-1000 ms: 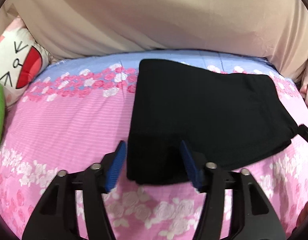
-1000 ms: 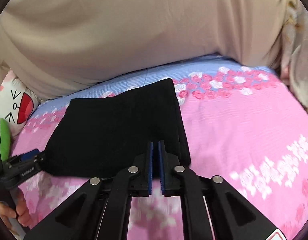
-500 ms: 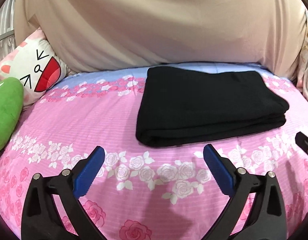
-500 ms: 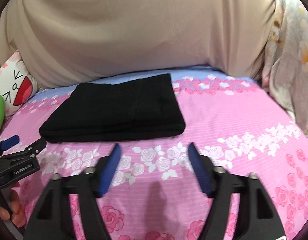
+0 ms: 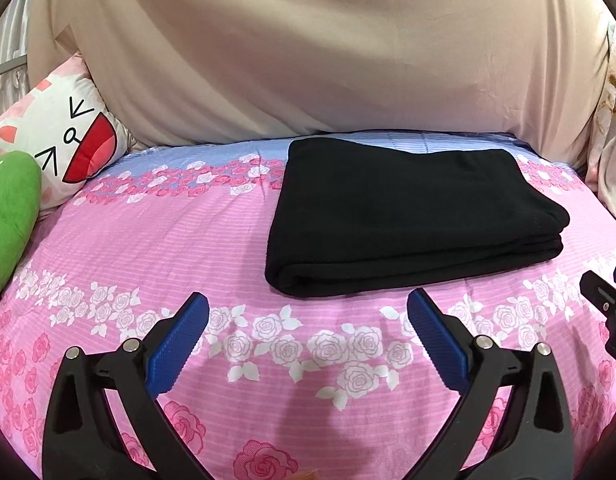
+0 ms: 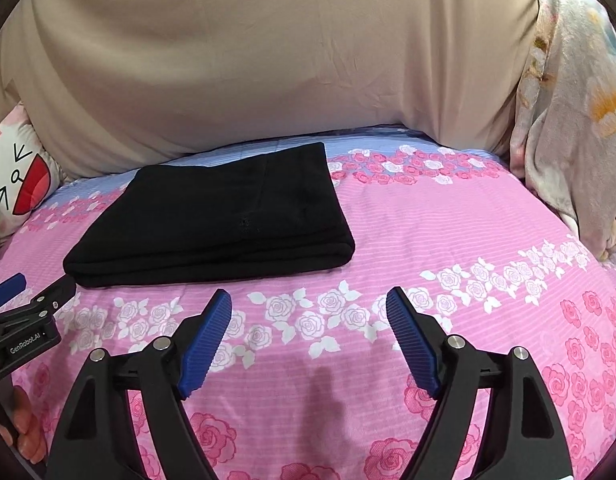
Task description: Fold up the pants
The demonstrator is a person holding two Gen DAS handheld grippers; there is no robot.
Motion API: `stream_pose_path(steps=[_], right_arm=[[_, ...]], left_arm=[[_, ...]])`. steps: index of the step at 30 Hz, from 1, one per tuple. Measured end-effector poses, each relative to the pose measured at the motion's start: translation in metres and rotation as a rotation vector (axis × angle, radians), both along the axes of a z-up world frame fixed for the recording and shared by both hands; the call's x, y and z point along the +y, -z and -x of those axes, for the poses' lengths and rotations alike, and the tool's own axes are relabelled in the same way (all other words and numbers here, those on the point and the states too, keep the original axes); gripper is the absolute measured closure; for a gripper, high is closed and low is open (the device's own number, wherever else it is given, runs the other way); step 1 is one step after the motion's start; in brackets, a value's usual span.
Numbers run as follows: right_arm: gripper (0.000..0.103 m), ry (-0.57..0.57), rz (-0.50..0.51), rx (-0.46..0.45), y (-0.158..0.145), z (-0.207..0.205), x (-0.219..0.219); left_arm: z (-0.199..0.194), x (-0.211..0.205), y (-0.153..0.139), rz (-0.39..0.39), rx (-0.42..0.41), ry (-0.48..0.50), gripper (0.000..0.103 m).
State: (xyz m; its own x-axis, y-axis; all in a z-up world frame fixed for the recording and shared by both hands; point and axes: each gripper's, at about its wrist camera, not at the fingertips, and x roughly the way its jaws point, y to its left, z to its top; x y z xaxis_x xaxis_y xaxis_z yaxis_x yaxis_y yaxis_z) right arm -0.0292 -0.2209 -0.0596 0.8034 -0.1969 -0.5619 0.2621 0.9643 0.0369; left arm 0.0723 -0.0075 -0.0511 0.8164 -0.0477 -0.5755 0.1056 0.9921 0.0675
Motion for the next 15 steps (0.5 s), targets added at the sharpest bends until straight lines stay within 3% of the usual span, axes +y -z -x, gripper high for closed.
stream_pose_path(steps=[15], right_arm=[[0.022,-0.006,0.003,0.002,0.000,0.000,-0.001]], left_arm=[[0.009,-0.013,-0.004,-0.022,-0.039,0.064,0.005]])
